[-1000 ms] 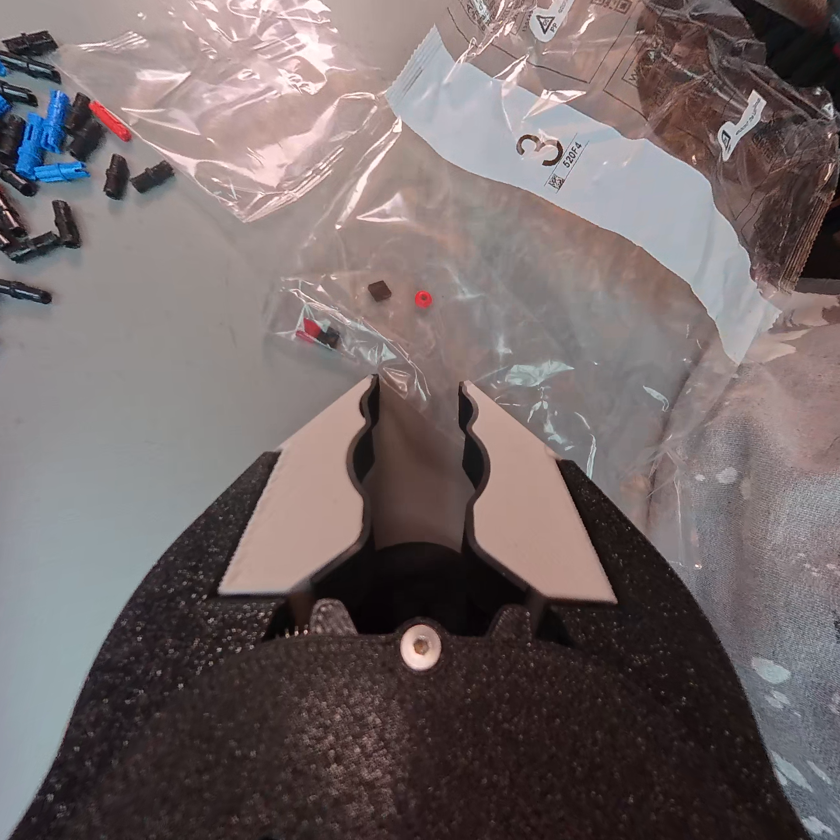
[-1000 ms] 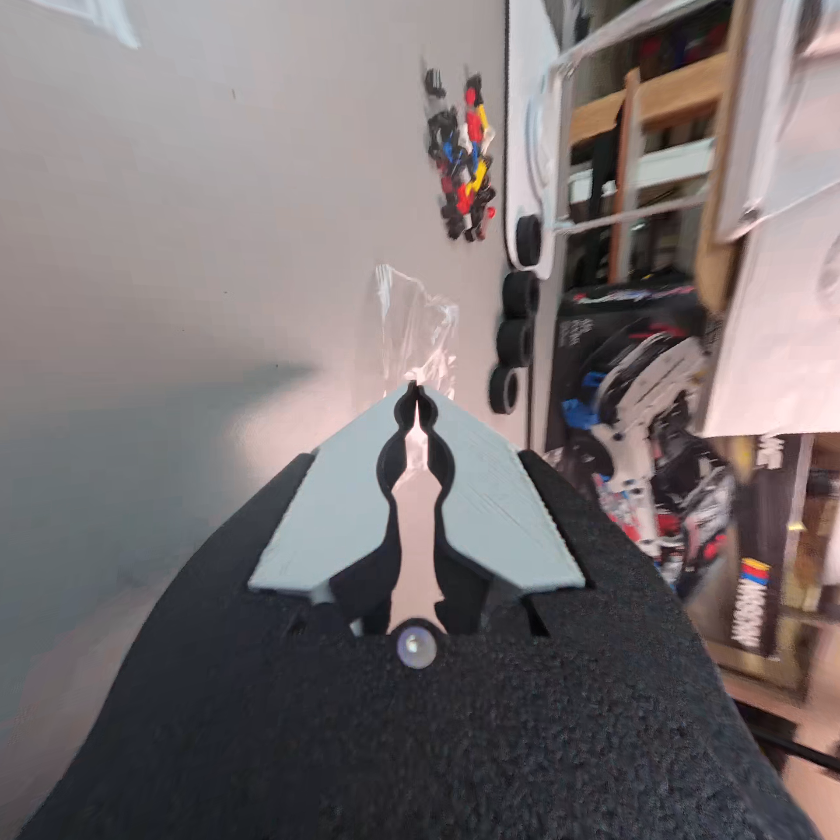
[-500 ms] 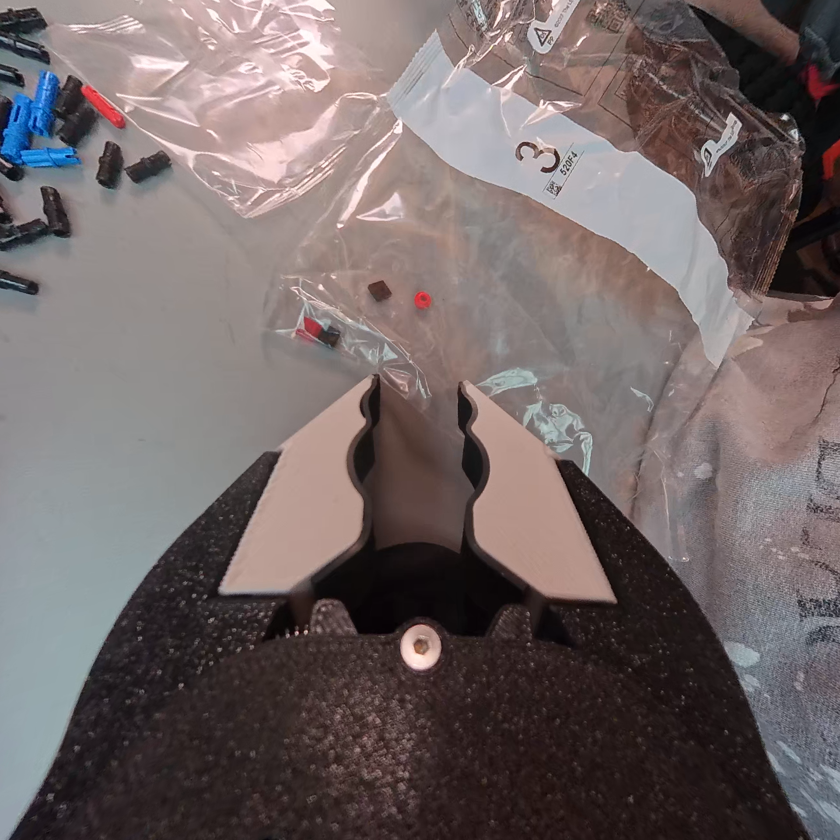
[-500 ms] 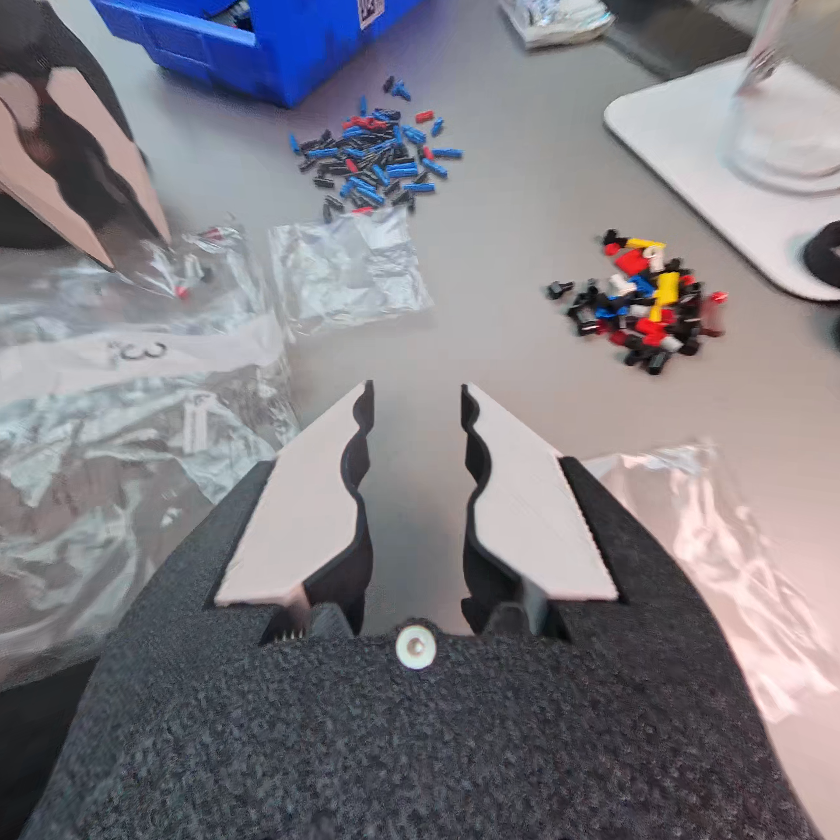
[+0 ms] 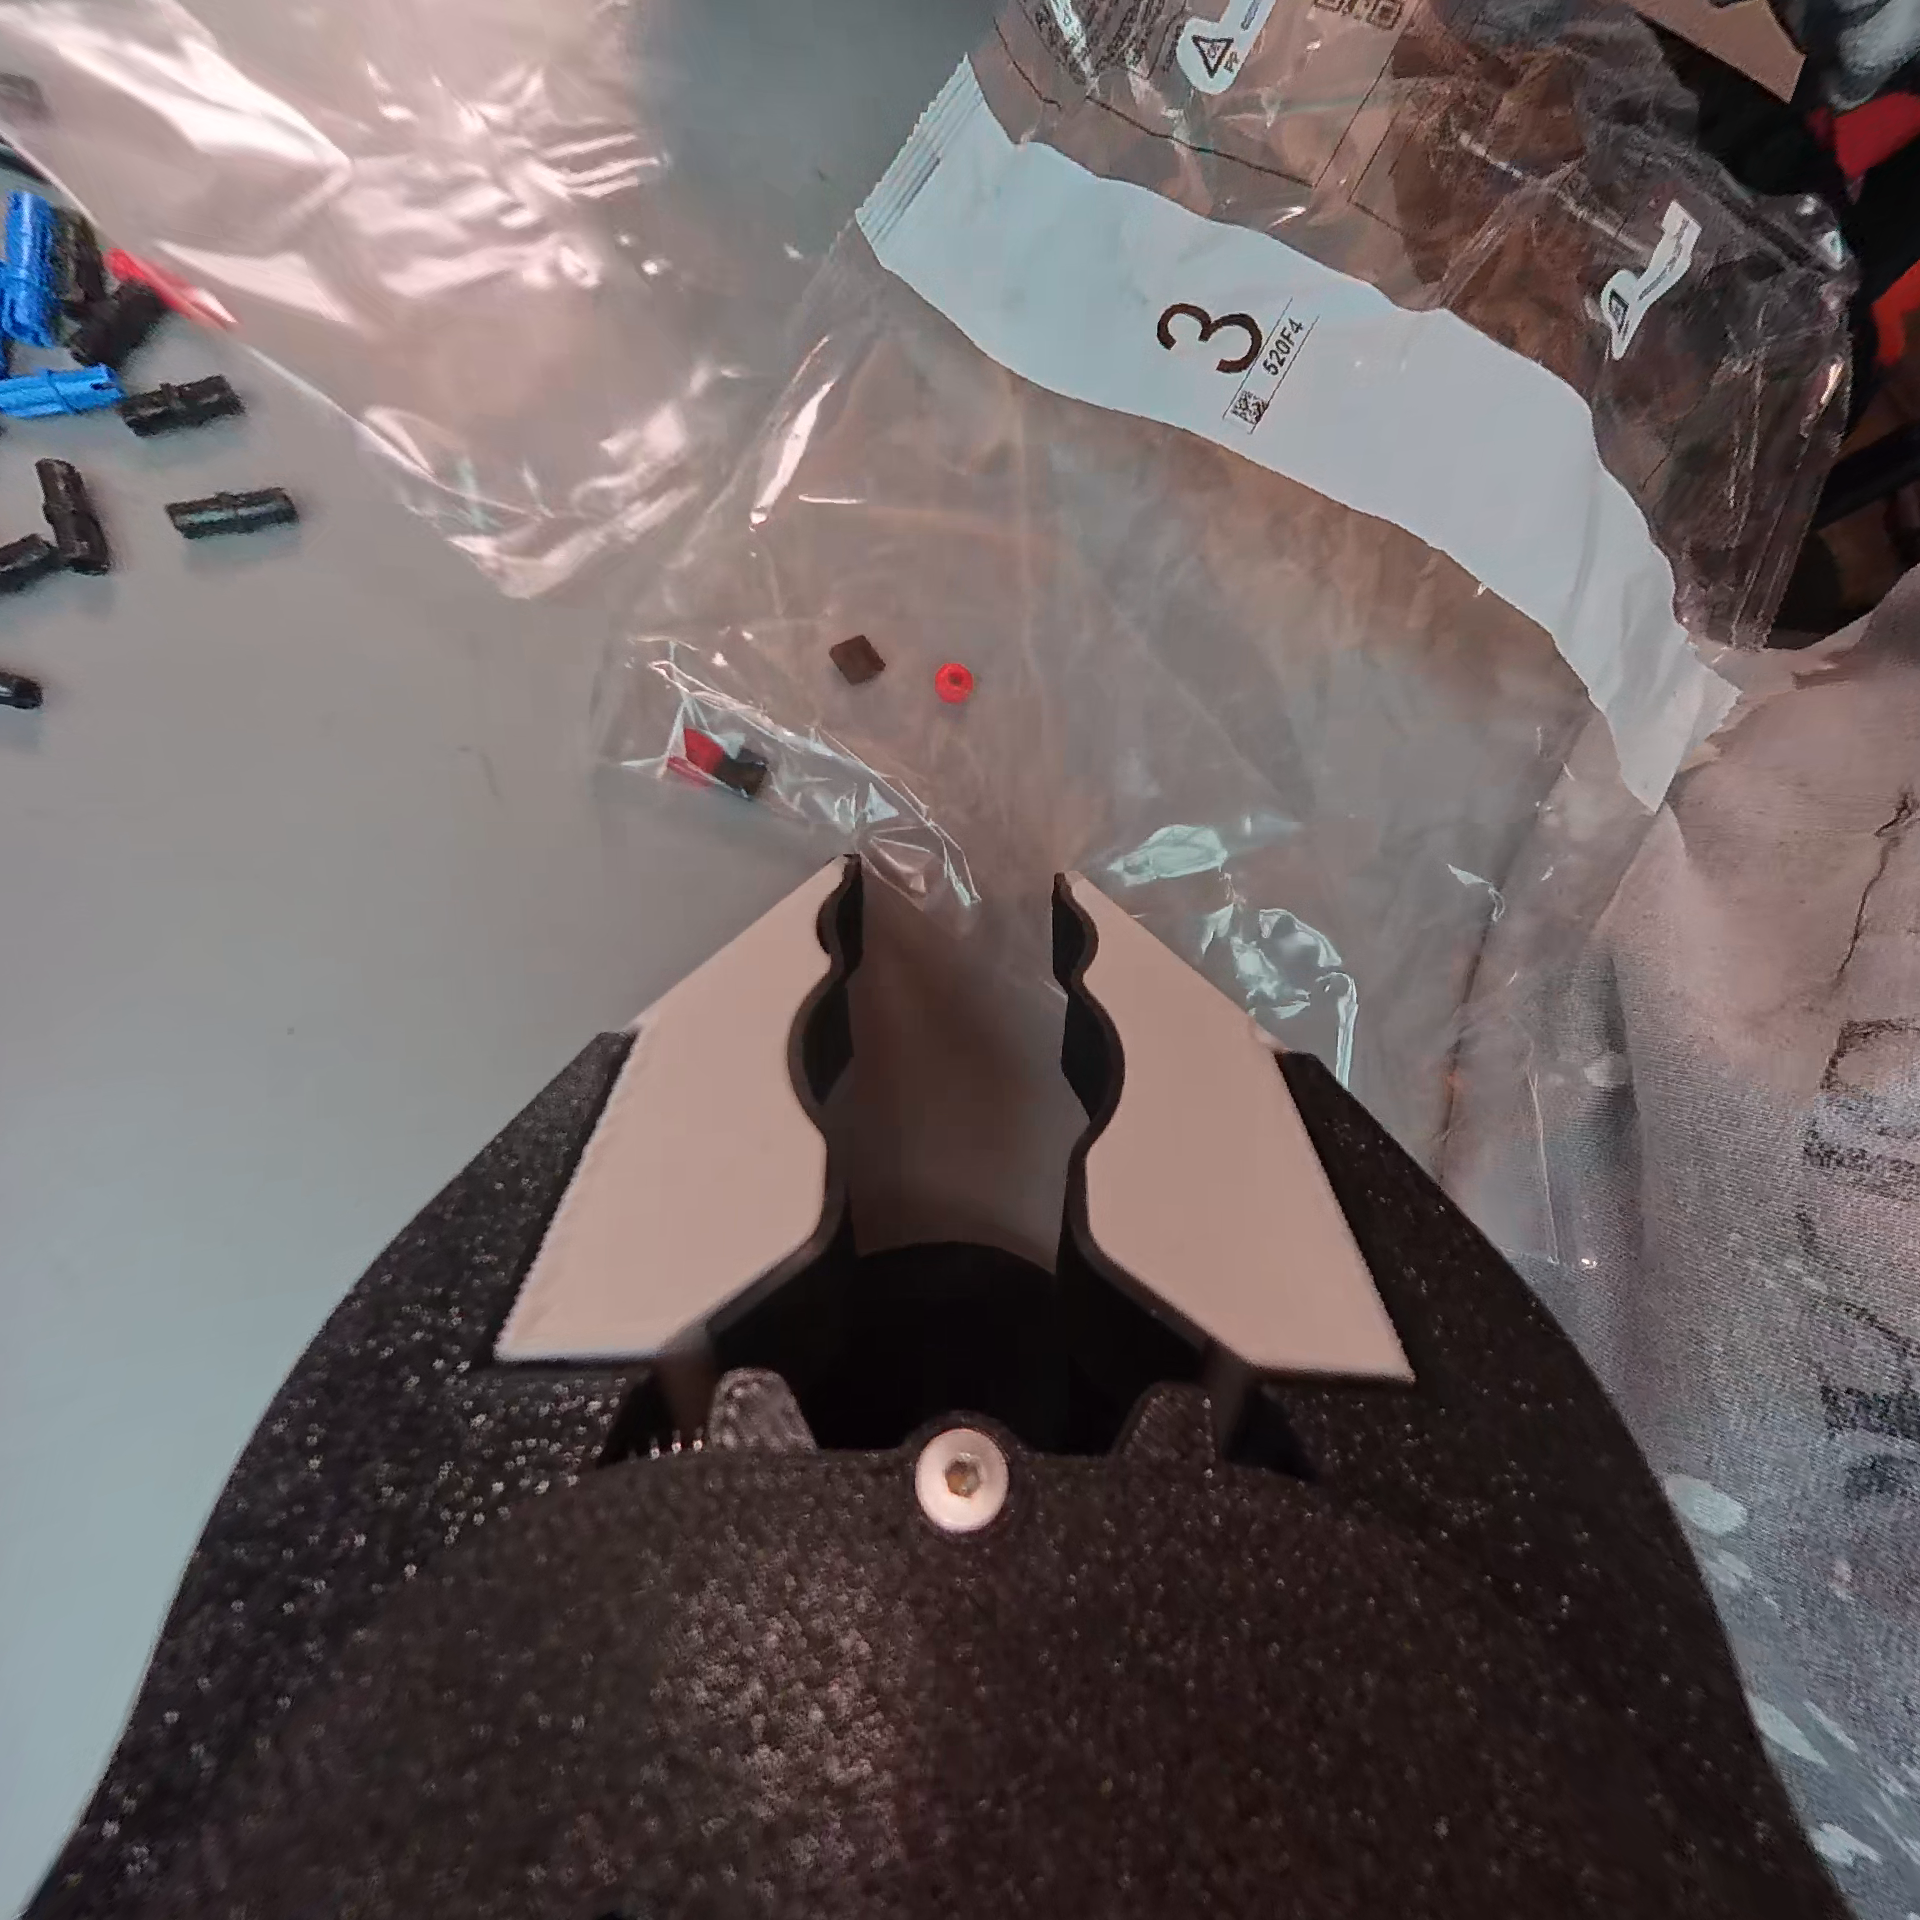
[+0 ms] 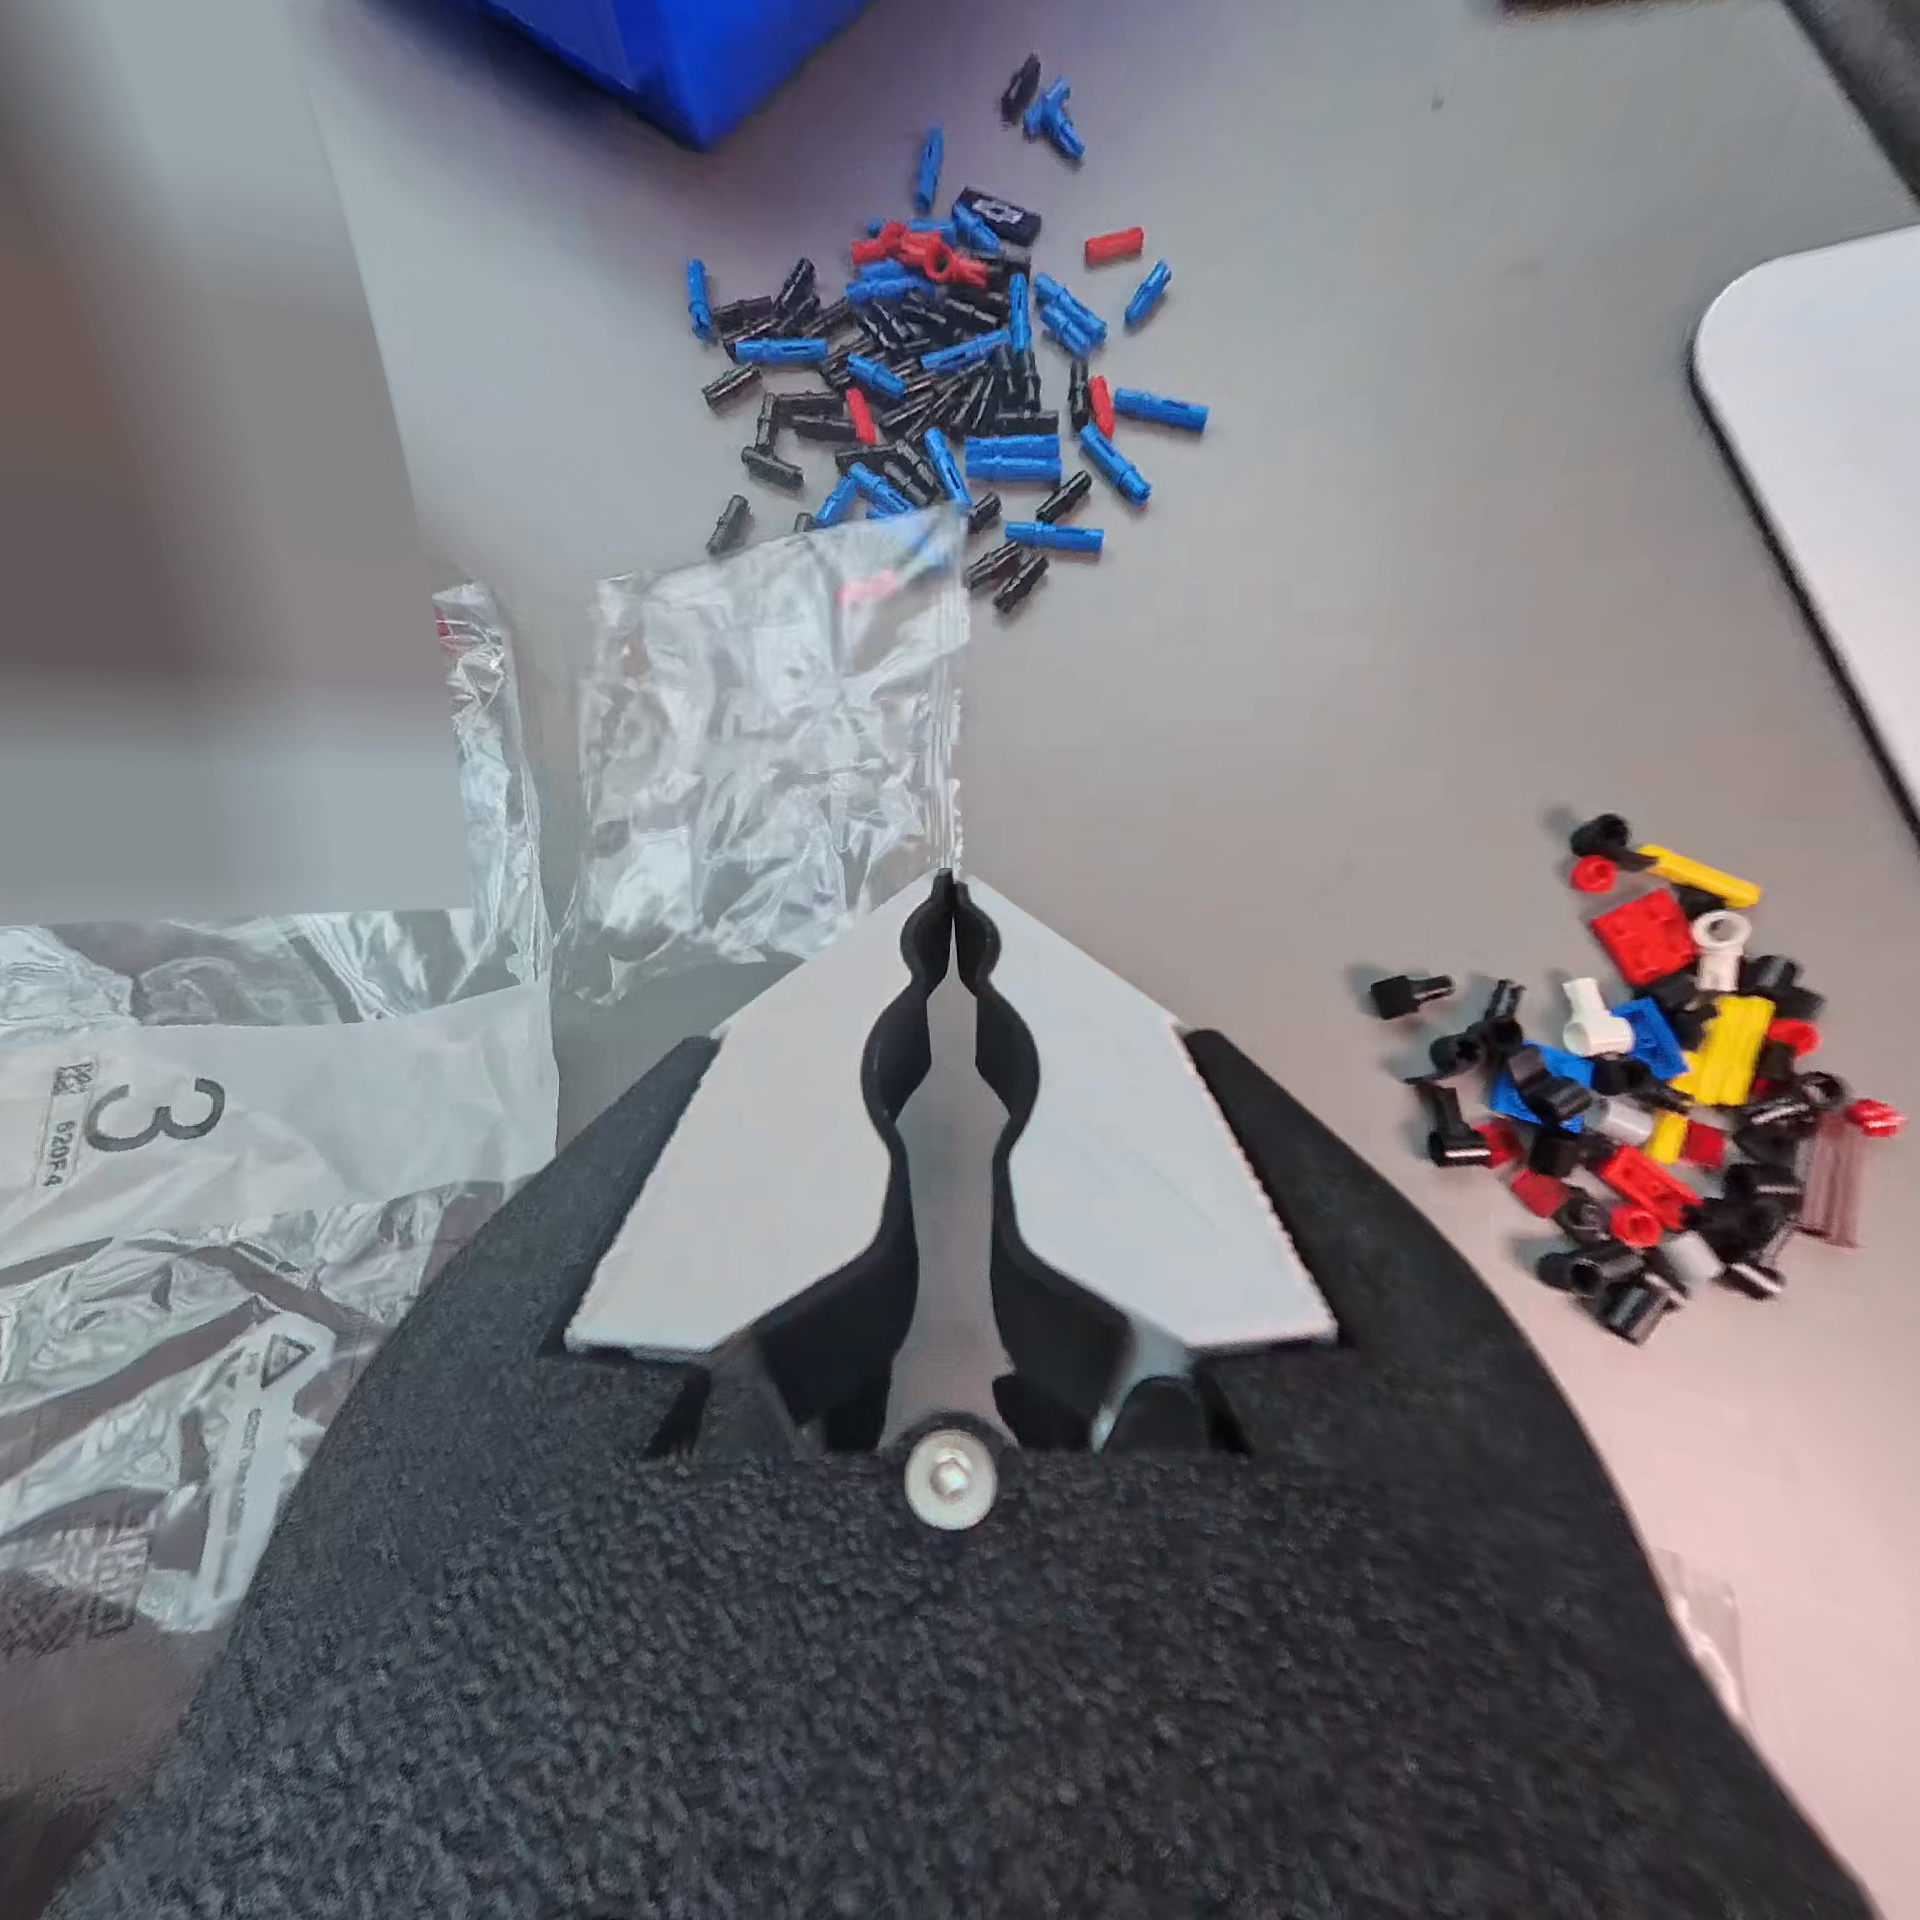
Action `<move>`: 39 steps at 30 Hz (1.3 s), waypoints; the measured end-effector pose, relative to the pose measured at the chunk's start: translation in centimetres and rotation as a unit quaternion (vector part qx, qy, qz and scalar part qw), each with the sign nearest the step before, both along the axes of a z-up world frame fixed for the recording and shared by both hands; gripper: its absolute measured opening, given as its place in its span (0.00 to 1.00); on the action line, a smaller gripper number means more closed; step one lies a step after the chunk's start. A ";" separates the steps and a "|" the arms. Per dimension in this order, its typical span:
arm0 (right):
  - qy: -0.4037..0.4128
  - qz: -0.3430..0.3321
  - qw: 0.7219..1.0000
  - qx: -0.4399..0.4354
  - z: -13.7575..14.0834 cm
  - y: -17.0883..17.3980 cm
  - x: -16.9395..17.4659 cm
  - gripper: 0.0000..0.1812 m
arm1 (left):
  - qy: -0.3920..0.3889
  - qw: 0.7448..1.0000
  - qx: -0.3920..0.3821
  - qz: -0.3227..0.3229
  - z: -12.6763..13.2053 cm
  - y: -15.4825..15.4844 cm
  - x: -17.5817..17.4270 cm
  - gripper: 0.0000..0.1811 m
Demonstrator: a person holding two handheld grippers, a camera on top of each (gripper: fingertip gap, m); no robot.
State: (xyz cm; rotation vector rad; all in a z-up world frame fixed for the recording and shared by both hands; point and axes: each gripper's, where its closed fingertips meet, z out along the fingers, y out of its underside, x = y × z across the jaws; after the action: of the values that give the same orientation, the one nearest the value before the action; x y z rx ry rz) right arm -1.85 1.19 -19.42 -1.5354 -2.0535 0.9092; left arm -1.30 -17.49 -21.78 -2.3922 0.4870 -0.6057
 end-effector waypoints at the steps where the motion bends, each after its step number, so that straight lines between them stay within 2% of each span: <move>1: 0.019 0.005 1.000 0.016 0.8 0.4 0.1 0.03 | -0.006 1.000 -0.003 0.001 0.0 0.0 0.0 0.19; 2: 0.031 0.001 0.999 0.023 1.5 0.8 0.3 0.00 | -0.013 1.000 -0.006 0.001 0.1 0.0 0.0 0.19; 8: 0.106 0.008 0.993 0.051 5.5 2.6 1.6 0.00 | -0.035 0.999 -0.018 0.003 0.2 0.1 0.0 0.19; 15: 0.098 -0.016 0.994 0.037 6.1 5.5 3.3 0.00 | -0.027 1.000 -0.014 0.002 0.1 0.1 0.0 0.19; 21: 0.086 -0.009 0.996 0.025 7.1 7.9 3.0 0.00 | -0.025 1.000 -0.012 0.002 0.1 0.1 0.0 0.19; 28: 0.078 0.024 0.997 0.014 9.6 8.9 -0.1 0.00 | -0.026 1.000 -0.012 0.002 0.1 0.0 0.1 0.20; 34: 0.126 0.040 0.990 -0.053 12.2 6.8 -4.5 0.00 | -0.035 0.999 -0.016 0.002 0.2 0.0 0.0 0.20; 36: 0.144 0.028 0.986 -0.079 12.5 6.1 -6.5 0.00 | -0.041 0.999 -0.019 0.002 0.2 0.0 0.0 0.20; 39: 0.144 -0.012 0.983 -0.118 11.3 6.1 -9.5 0.00 | -0.040 0.999 -0.017 0.002 0.2 0.0 0.1 0.20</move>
State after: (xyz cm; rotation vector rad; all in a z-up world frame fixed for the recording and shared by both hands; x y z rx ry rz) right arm -11.38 7.34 -8.14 -1.4388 -1.7709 1.3194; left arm -1.25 -17.49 -21.53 -2.3909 0.4418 -0.7101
